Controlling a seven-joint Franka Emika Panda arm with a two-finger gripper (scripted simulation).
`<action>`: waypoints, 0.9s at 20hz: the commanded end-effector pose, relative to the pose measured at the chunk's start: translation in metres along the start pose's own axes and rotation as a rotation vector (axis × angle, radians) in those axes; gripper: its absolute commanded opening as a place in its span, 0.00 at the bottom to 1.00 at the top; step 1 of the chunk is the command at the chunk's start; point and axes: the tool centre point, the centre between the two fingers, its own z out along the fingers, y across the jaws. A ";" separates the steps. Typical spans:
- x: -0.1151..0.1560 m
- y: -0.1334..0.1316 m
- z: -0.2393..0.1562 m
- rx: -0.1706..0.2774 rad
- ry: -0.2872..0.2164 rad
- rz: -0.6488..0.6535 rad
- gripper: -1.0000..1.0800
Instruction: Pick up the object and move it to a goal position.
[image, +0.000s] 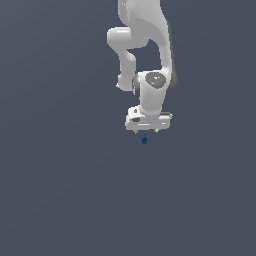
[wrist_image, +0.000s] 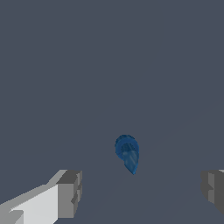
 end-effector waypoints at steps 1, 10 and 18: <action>0.000 0.000 0.000 0.000 0.000 0.000 0.96; -0.001 0.000 0.032 0.000 0.001 0.000 0.96; -0.001 0.000 0.051 0.000 0.002 0.000 0.96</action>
